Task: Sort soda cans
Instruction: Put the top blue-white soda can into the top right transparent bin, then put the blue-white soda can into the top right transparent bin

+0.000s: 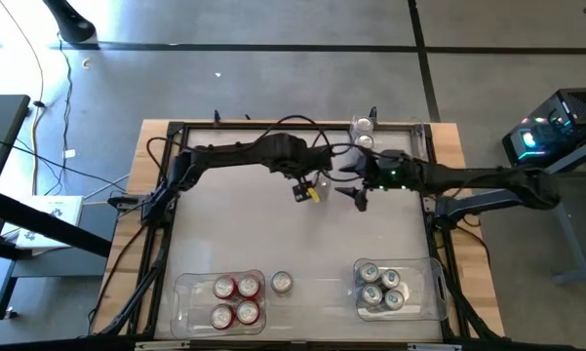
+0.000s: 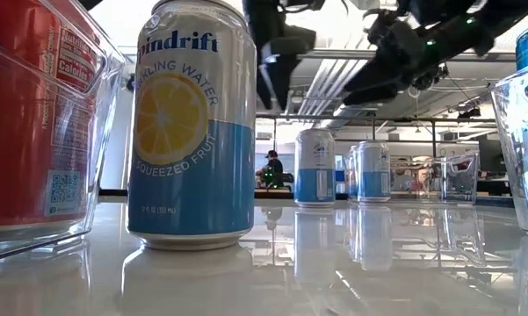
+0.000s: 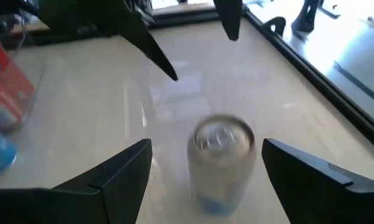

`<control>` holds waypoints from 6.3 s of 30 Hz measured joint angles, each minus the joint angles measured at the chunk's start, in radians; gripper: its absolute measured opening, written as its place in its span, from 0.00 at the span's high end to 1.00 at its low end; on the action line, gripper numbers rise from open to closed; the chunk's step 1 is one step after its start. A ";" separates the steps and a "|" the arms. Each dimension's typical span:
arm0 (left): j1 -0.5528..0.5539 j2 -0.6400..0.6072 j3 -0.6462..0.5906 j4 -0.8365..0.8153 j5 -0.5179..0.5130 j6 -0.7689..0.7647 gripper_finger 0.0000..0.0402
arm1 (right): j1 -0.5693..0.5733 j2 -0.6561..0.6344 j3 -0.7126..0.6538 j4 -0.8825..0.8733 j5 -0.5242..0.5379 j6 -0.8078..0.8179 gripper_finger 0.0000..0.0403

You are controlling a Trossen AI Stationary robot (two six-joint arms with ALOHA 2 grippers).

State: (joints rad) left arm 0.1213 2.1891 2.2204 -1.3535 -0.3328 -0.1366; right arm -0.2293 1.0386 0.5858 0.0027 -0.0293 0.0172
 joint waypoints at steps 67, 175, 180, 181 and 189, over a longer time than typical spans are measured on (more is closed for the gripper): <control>-0.243 -0.253 -1.063 1.480 -0.260 -0.107 0.16 | 0.014 0.379 0.019 0.289 -0.025 -0.070 0.33; -0.714 -0.511 -1.045 1.126 -0.069 -0.142 0.15 | -0.069 -0.367 -0.072 -0.052 0.048 0.166 0.26; -0.680 -0.477 -1.045 1.131 0.007 -0.140 0.15 | -0.023 -0.367 -0.072 -0.059 0.048 0.162 0.26; -0.676 -0.472 -1.045 1.130 0.016 -0.137 0.15 | -0.017 -0.367 -0.072 -0.059 0.048 0.162 0.26; -0.671 -0.465 -1.045 1.087 0.066 -0.098 0.15 | 0.019 -0.367 -0.072 -0.074 0.049 0.159 0.26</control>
State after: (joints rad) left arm -0.5499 1.7241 1.1755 -0.2665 -0.2665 -0.2343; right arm -0.2105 0.6716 0.5133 -0.0718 0.0193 0.1758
